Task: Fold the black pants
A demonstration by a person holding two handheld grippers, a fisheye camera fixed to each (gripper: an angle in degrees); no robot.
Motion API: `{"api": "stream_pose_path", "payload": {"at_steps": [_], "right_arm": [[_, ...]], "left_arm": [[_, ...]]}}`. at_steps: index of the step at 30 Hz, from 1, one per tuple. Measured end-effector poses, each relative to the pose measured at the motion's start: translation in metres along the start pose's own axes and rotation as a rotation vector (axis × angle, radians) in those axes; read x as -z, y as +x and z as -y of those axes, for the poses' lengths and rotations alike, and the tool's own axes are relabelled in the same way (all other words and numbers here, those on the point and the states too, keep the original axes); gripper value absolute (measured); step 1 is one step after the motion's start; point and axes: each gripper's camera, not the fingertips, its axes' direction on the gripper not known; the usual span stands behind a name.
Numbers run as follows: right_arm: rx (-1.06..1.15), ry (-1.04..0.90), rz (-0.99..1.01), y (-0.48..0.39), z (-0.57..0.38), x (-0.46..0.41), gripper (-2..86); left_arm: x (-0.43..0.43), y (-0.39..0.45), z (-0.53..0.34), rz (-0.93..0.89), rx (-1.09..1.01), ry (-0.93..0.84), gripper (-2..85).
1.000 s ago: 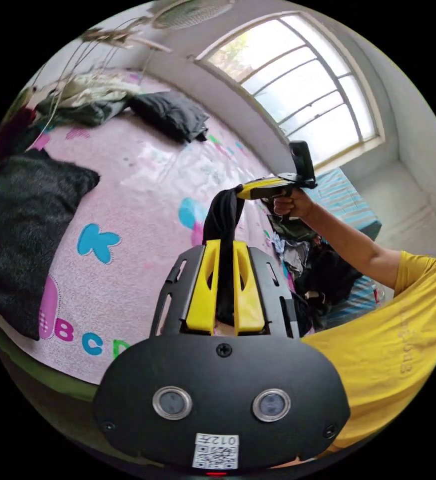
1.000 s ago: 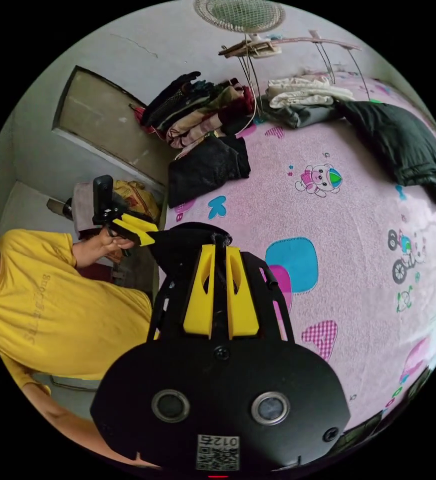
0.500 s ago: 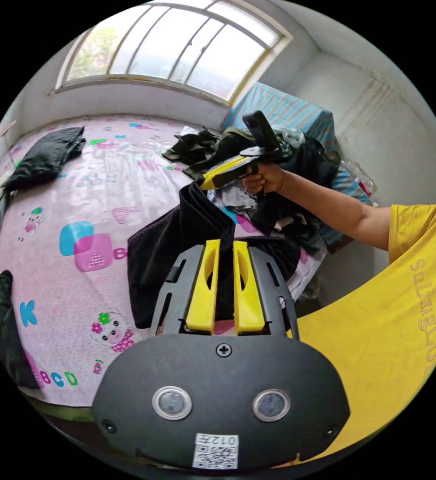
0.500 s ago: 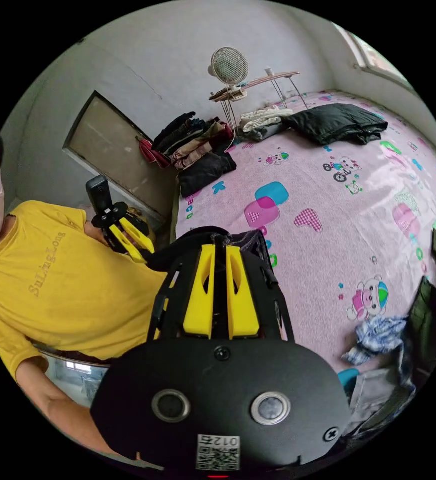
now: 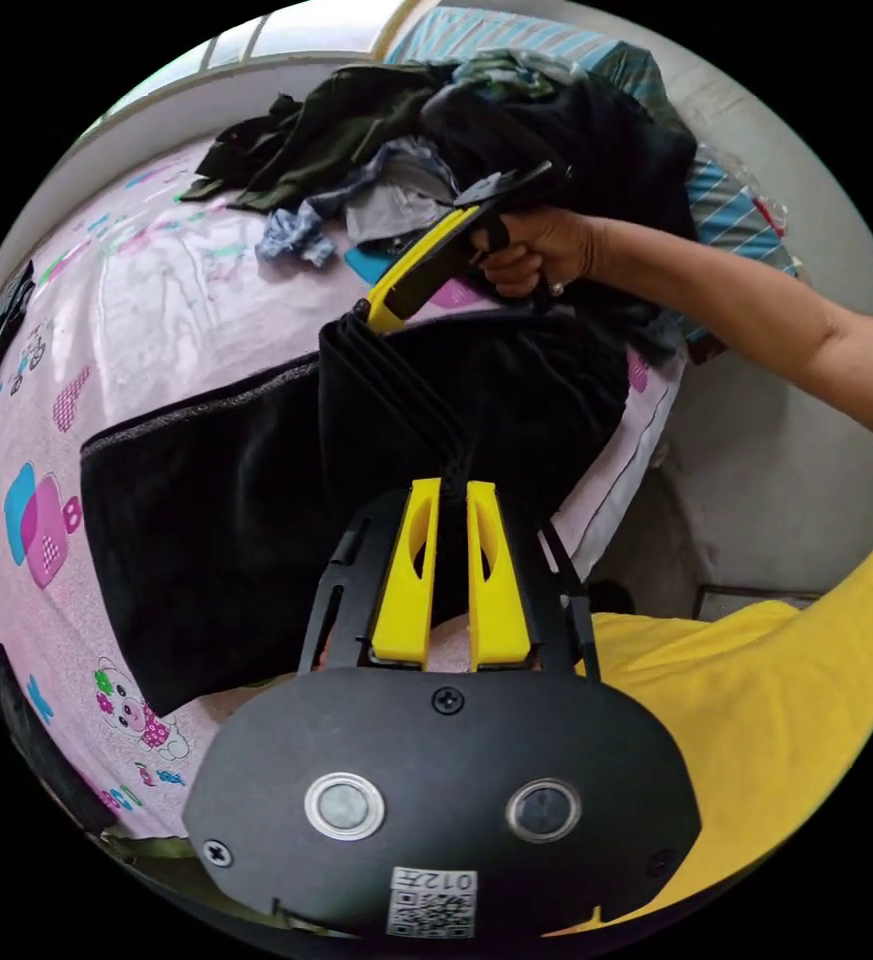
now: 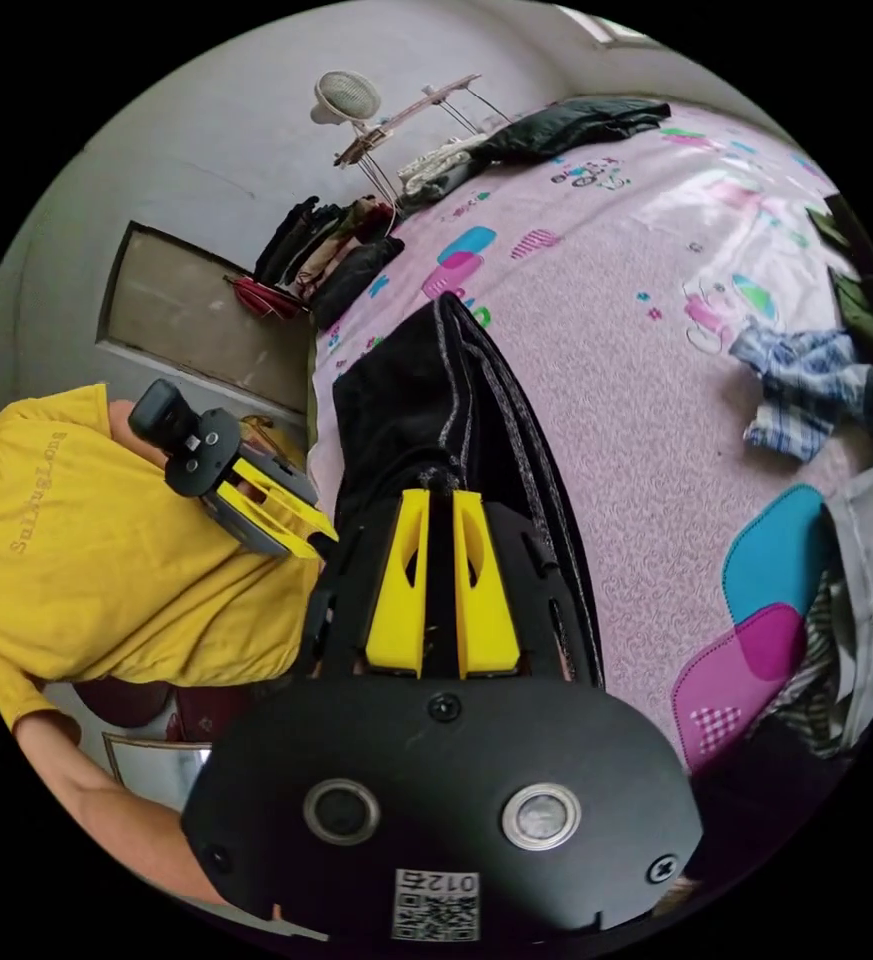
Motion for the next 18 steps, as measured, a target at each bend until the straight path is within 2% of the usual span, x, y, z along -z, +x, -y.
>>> {"api": "stream_pose_path", "payload": {"at_steps": [3, 7, 10, 12, 14, 16, 18], "right_arm": [[-0.062, -0.014, -0.019, 0.004, -0.02, -0.001, 3.5], [-0.161, 0.01, -0.149, -0.003, -0.044, 0.016, 5.7], [-0.195, -0.079, -0.229, -0.017, -0.062, 0.027, 5.9], [-0.263, -0.108, -0.325, -0.023, -0.079, 0.036, 4.7], [-0.364, 0.011, -0.384, -0.039, -0.103, 0.06, 3.1], [-0.396, 0.161, -0.348, -0.061, -0.115, 0.076, 2.3], [-0.422, 0.28, -0.307, -0.082, -0.12, 0.08, 1.6]], "left_arm": [[-0.033, 0.009, 0.017, 0.035, -0.02, -0.056, 2.8], [-0.053, 0.013, 0.04, 0.047, -0.018, -0.033, 2.8], [-0.071, 0.035, 0.059, -0.009, -0.238, -0.114, 2.7], [-0.073, 0.051, 0.063, 0.04, -0.385, -0.143, 2.4], [-0.06, 0.049, 0.062, 0.067, -0.426, -0.074, 2.2], [-0.047, 0.029, 0.064, 0.111, -0.36, -0.01, 1.7], [-0.044, -0.022, 0.071, 0.19, -0.17, -0.008, 1.1]]}}
